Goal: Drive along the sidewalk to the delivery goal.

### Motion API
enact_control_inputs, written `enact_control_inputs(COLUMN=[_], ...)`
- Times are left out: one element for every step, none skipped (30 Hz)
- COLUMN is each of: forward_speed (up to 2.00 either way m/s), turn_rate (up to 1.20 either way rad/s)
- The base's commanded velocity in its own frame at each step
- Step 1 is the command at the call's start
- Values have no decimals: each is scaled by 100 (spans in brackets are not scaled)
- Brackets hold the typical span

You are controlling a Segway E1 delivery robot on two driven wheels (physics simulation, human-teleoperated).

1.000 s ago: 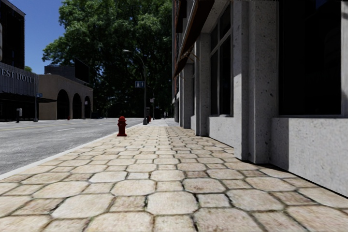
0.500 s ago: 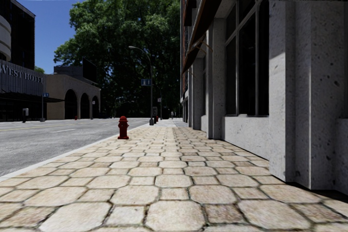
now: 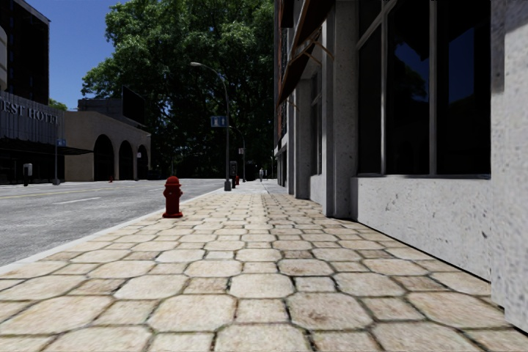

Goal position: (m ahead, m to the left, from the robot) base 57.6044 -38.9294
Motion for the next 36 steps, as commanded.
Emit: enact_control_inputs(forward_speed=[200,200,200,200,200,200,200,200,200,200,200,200,200,200,200,200,200,200,200,200,200,200,200,200,200,200,200,200,200,200,200,200,200,200,200,200], turn_rate=[0,0,0,0,0,0,0,0,0,0,0,0,0,0,0,0,0,0,0,0,0,0,0,0,0,0,0,0,0,0,0,0,0,0,0,0])
